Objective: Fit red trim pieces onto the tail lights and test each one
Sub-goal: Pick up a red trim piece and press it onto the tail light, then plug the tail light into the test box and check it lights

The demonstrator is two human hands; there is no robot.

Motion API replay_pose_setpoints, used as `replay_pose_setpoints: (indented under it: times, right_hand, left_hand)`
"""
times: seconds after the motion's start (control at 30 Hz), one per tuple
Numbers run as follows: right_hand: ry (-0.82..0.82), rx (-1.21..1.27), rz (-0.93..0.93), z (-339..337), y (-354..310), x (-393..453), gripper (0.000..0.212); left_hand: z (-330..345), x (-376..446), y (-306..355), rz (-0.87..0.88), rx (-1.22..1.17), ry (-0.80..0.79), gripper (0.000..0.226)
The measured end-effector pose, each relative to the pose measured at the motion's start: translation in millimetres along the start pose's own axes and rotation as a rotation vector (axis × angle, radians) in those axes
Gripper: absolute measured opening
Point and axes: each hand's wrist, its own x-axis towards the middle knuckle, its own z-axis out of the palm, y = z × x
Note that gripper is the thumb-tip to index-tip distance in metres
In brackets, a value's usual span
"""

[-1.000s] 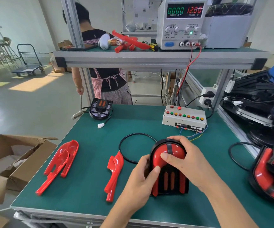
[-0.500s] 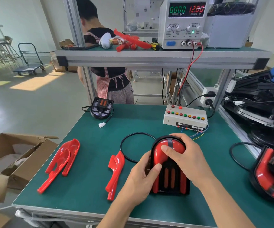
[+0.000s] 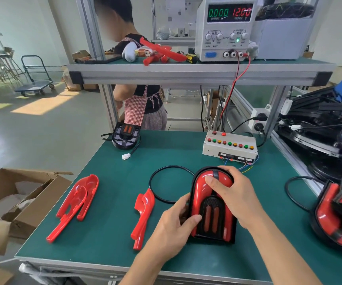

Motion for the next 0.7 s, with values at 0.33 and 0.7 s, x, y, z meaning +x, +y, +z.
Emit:
replay_pose_setpoints:
  times: [0.33, 0.7]
  right_hand:
    - [-0.023, 0.171, 0.135, -14, -1, 3, 0.034]
    - [0.228, 0.262, 0.167, -78, -4, -45, 0.048]
  left_hand:
    - [6, -10, 1, -0.008, 0.088, -0.076, 0.028]
    - [4, -24, 39, 0.044, 0.029, -0.007, 0.024]
